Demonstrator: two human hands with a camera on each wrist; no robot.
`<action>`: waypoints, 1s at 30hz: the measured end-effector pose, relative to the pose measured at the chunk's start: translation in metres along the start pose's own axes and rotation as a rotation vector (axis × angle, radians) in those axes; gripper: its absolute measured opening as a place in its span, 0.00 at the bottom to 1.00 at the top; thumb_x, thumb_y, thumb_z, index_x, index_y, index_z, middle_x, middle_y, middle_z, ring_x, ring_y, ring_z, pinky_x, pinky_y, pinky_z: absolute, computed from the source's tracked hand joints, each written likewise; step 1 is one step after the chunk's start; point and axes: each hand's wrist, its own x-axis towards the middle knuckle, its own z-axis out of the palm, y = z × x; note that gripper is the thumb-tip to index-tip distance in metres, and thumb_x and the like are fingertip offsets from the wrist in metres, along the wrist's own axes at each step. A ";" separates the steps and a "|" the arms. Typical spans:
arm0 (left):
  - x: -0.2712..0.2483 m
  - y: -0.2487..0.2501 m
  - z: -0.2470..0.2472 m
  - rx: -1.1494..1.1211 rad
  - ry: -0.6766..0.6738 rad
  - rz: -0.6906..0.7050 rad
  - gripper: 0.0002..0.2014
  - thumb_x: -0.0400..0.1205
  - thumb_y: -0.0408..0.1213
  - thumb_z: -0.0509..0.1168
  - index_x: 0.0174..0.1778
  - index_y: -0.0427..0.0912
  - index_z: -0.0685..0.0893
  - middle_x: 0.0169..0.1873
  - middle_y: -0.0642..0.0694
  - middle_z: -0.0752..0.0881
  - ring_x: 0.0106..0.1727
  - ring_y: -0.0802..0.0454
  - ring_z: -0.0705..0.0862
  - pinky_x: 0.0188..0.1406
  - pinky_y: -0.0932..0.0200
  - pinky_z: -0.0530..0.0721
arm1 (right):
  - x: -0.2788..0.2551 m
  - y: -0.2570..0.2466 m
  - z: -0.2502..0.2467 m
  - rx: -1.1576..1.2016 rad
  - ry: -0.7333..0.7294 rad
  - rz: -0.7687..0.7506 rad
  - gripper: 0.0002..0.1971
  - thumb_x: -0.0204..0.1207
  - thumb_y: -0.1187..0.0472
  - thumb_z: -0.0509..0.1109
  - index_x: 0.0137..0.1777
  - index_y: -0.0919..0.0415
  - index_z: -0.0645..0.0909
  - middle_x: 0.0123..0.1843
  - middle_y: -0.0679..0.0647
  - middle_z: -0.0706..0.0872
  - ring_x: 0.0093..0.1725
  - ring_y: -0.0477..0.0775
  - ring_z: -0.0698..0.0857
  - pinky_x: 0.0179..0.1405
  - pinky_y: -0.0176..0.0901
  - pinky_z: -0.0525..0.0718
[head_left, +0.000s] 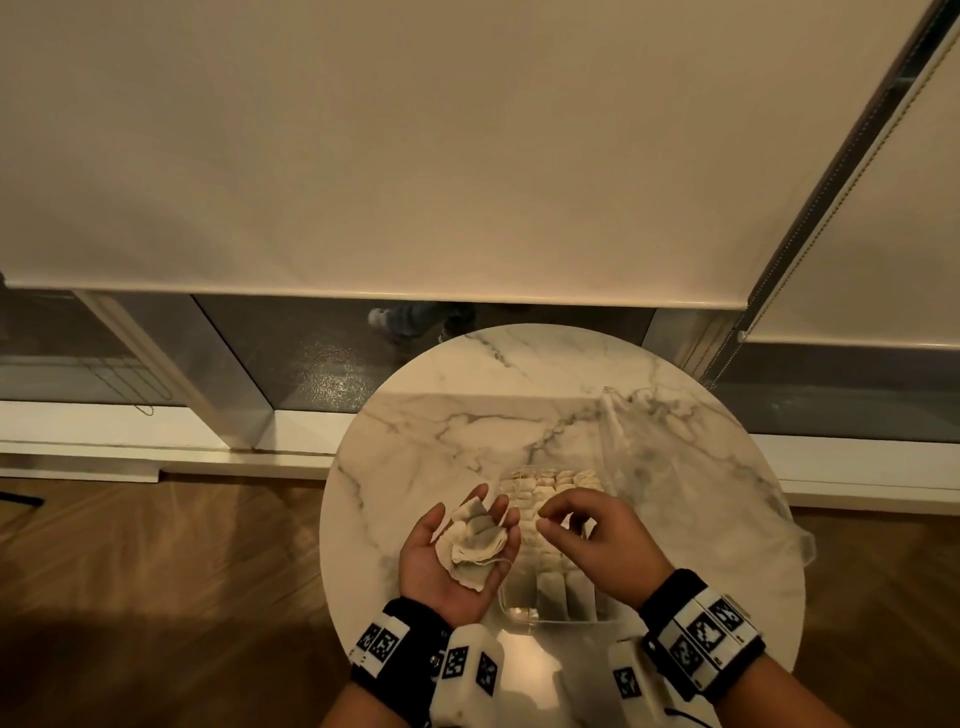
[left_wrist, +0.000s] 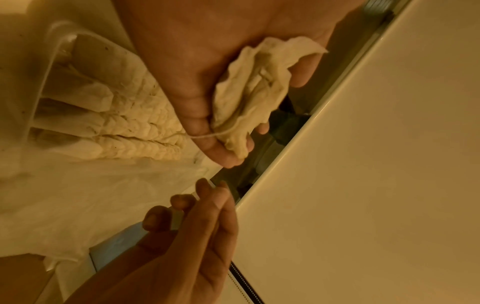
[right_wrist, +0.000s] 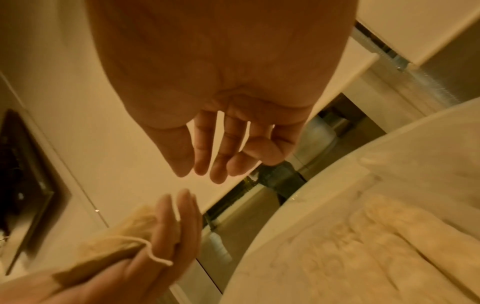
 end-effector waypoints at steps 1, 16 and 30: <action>0.001 -0.002 0.002 -0.007 -0.002 0.003 0.24 0.79 0.48 0.59 0.64 0.37 0.84 0.61 0.34 0.84 0.60 0.32 0.84 0.62 0.40 0.82 | -0.001 -0.007 -0.004 -0.015 -0.009 -0.041 0.02 0.73 0.54 0.78 0.43 0.46 0.88 0.42 0.41 0.88 0.41 0.48 0.84 0.40 0.33 0.80; 0.016 -0.030 0.014 0.108 -0.003 0.027 0.26 0.79 0.53 0.62 0.71 0.44 0.78 0.53 0.40 0.82 0.51 0.40 0.83 0.49 0.46 0.87 | 0.000 -0.039 -0.009 -0.442 -0.203 -0.301 0.15 0.71 0.37 0.71 0.52 0.42 0.87 0.52 0.37 0.82 0.57 0.43 0.74 0.54 0.41 0.79; 0.022 -0.047 0.014 0.307 0.074 0.099 0.21 0.79 0.41 0.64 0.65 0.33 0.82 0.55 0.34 0.88 0.46 0.42 0.89 0.42 0.53 0.88 | -0.004 -0.046 -0.018 0.287 -0.020 0.080 0.02 0.76 0.66 0.76 0.42 0.60 0.88 0.36 0.52 0.90 0.36 0.43 0.85 0.38 0.33 0.81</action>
